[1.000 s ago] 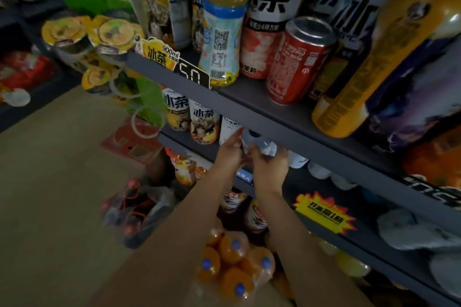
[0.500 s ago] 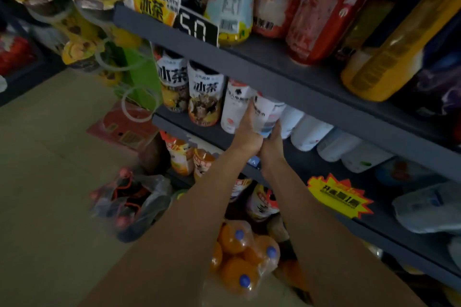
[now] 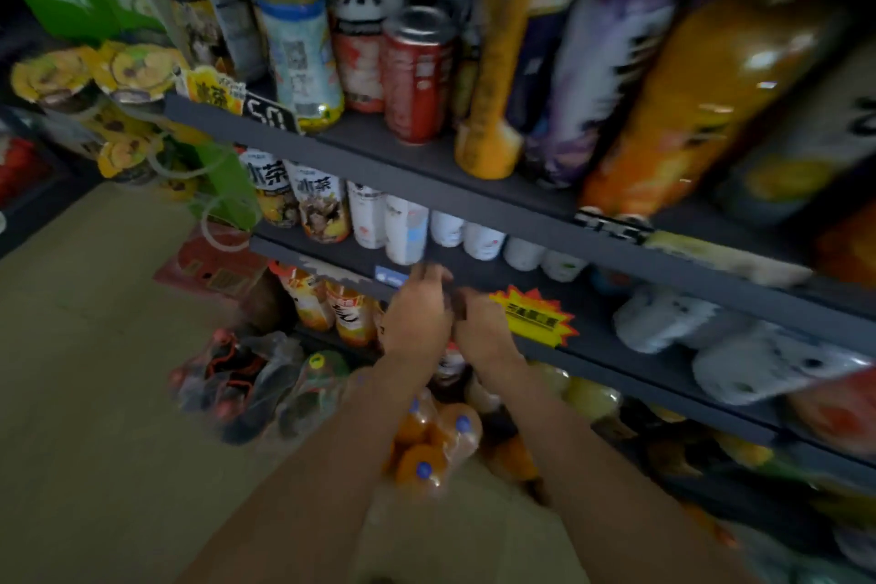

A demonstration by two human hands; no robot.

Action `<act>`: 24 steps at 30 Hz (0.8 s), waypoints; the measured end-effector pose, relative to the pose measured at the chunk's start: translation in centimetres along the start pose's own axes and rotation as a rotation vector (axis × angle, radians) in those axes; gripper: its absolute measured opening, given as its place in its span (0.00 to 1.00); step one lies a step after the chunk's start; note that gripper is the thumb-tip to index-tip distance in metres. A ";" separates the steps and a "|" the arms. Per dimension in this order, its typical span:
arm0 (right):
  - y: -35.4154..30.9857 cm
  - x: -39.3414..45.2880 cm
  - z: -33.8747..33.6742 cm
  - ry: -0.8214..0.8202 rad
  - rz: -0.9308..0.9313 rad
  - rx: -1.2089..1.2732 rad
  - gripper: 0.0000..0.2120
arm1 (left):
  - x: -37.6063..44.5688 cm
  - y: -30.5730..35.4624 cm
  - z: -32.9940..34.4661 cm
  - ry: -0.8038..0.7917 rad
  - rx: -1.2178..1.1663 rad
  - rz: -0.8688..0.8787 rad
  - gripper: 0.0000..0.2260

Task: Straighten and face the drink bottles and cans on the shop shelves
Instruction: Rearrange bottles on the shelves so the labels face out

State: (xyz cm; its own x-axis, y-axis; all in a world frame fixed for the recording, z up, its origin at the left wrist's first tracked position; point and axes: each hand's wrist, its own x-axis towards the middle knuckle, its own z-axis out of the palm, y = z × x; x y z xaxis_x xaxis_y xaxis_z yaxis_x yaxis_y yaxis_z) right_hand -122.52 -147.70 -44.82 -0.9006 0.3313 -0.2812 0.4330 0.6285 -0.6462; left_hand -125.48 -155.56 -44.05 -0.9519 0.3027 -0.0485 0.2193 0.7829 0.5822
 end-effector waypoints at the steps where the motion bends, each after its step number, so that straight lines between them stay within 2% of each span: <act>1: 0.8 -2.0 -2.3 -0.056 -0.009 -0.050 0.12 | -1.7 2.1 -0.1 -0.017 0.028 0.086 0.10; 4: 3.4 -8.0 -10.2 -0.196 -0.024 -0.115 0.15 | -6.5 9.2 -0.1 0.006 0.108 0.397 0.10; 6: 5.4 -13.0 -17.3 -0.232 -0.069 -0.194 0.15 | -10.1 15.7 0.2 -0.001 0.181 0.525 0.10; 8: 8.4 -18.3 -25.4 -0.204 -0.097 -0.270 0.16 | -13.7 23.9 1.0 0.064 0.225 0.713 0.10; 11: 13.9 -27.2 -38.8 0.039 -0.069 -0.328 0.17 | -18.9 39.1 2.4 0.169 0.203 1.010 0.09; 15: 21.0 -39.0 -55.6 0.465 0.054 -0.259 0.14 | -26.7 60.3 4.2 0.244 0.069 1.308 0.16; 19: 27.6 -47.6 -66.3 0.785 0.193 -0.216 0.12 | -33.6 74.5 7.0 0.164 0.020 1.382 0.21; 24: 36.3 -51.1 -73.6 0.947 0.342 -0.073 0.12 | -36.7 84.0 12.4 0.005 0.070 1.380 0.28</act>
State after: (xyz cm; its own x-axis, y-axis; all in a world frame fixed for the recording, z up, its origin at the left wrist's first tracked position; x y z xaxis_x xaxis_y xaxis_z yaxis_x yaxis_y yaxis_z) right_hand -58.01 -90.01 -1.69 -0.3413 0.9041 0.2570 0.6922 0.4267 -0.5821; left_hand -69.44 -94.20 -3.47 0.0424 0.8459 0.5317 0.9860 -0.1212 0.1142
